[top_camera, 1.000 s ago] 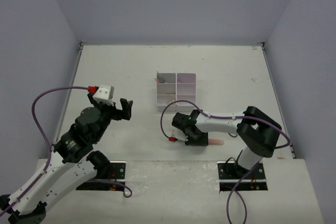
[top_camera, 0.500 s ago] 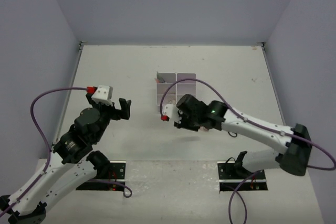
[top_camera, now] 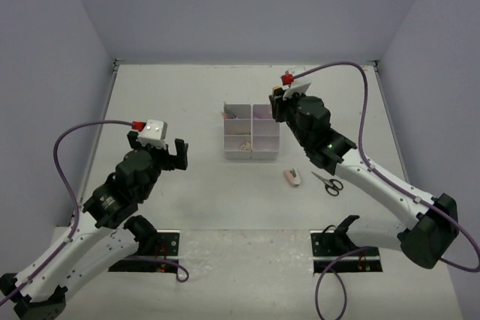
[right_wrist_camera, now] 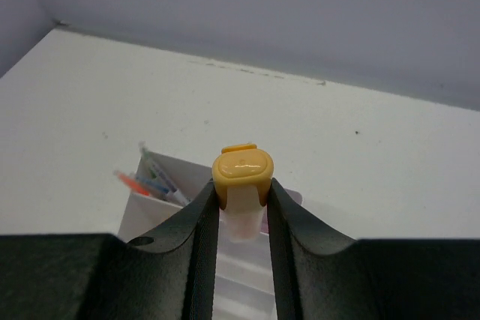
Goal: Sort the stationery into containers
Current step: Place the pen in the storage box.
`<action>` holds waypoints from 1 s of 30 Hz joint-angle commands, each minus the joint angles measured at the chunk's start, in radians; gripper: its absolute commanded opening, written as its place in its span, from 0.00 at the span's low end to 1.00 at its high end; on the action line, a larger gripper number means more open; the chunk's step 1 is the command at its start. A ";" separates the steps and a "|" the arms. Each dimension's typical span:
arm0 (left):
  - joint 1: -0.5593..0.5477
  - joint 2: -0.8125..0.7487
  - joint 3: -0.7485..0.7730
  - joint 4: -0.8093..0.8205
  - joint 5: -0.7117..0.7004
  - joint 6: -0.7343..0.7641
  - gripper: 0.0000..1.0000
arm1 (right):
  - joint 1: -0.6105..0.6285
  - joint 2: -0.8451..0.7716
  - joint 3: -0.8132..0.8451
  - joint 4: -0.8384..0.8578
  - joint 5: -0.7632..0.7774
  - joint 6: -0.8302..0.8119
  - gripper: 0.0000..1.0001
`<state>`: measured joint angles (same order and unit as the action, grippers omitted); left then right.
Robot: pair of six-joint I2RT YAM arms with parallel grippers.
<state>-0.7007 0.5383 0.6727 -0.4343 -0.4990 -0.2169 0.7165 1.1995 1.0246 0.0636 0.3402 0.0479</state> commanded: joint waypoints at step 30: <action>0.063 0.017 -0.007 0.054 0.071 0.027 1.00 | -0.012 0.339 -0.085 0.407 0.428 0.415 0.00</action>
<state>-0.6479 0.5608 0.6727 -0.4258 -0.4405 -0.2134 0.7055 1.5303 0.9544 0.4341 0.7251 0.4077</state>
